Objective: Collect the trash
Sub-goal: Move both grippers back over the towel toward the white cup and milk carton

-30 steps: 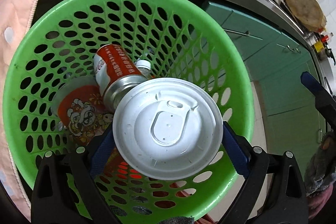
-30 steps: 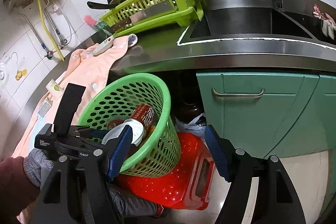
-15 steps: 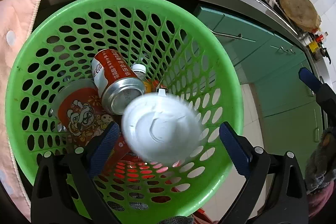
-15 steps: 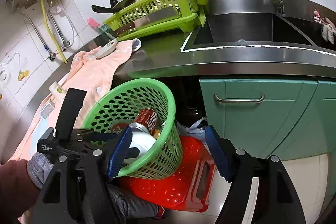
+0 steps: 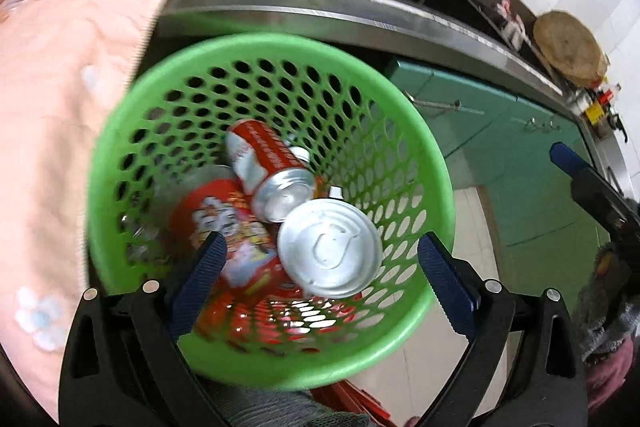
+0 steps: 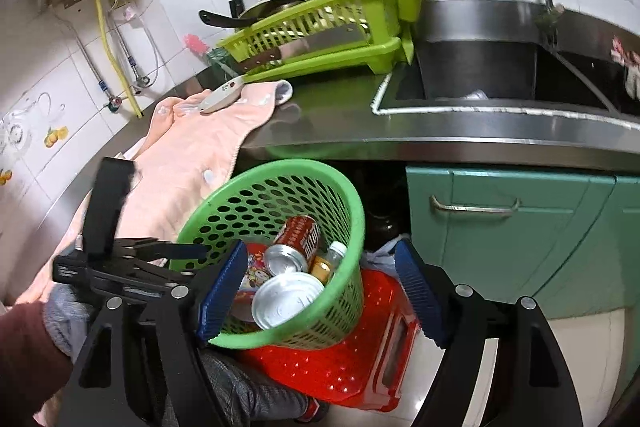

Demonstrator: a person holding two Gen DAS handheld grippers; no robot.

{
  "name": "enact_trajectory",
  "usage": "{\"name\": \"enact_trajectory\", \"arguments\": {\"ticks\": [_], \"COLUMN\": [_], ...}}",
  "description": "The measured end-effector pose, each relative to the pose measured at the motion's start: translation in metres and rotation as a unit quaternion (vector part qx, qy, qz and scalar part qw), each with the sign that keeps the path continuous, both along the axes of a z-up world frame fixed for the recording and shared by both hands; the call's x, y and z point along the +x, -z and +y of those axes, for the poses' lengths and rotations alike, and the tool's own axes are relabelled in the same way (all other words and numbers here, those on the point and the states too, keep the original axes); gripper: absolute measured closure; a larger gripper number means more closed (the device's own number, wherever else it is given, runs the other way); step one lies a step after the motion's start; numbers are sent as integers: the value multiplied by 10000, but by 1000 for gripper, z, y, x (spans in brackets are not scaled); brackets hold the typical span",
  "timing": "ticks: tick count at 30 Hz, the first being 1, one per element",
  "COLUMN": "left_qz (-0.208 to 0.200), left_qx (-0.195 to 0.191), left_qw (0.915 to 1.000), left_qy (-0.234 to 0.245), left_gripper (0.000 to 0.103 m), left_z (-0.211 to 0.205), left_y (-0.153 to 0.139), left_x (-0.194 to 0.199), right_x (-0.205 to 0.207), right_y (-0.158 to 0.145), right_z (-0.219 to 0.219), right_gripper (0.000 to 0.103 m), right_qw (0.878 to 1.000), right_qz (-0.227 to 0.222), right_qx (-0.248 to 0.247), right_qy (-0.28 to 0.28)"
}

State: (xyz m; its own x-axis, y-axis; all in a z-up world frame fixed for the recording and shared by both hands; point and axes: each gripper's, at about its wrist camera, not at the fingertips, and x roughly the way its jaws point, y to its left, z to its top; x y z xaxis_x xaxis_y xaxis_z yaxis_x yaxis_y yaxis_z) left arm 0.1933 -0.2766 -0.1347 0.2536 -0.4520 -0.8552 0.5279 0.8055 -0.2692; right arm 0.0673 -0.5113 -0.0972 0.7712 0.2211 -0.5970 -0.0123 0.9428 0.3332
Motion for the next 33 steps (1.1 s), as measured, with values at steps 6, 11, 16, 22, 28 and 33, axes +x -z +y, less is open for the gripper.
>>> {"name": "enact_trajectory", "arguments": {"ticks": [6,11,16,22,28,33], "left_qz": [-284,-555,-759,-908,-988,-1041], "left_qx": [-69,-5,64,199,289,385], "left_qw": [9986,9946,9869,9733,9576,9439], "left_qy": [-445,-879,-1425,-2100,-2692,-3109], "left_gripper": [8,8,8,8,8,8], "left_z": [56,109,169,244,311,357], "left_y": [-27,-47,-64,-73,-77,-76], "left_x": [-6,-10,-12,-17,-22,-22], "right_x": [21,44,67,96,128,156], "right_y": [-13,-25,-37,-49,-54,-53], "right_z": [28,67,113,177,240,294], "right_gripper": [29,27,27,27,27,27], "right_qw": [9995,9971,9919,9814,9712,9625], "right_qz": [-83,-139,-213,-287,-359,-351], "right_qx": [-32,-127,-254,-483,-540,-669], "right_qy": [-300,-733,-1223,-1834,-2292,-2605]}}
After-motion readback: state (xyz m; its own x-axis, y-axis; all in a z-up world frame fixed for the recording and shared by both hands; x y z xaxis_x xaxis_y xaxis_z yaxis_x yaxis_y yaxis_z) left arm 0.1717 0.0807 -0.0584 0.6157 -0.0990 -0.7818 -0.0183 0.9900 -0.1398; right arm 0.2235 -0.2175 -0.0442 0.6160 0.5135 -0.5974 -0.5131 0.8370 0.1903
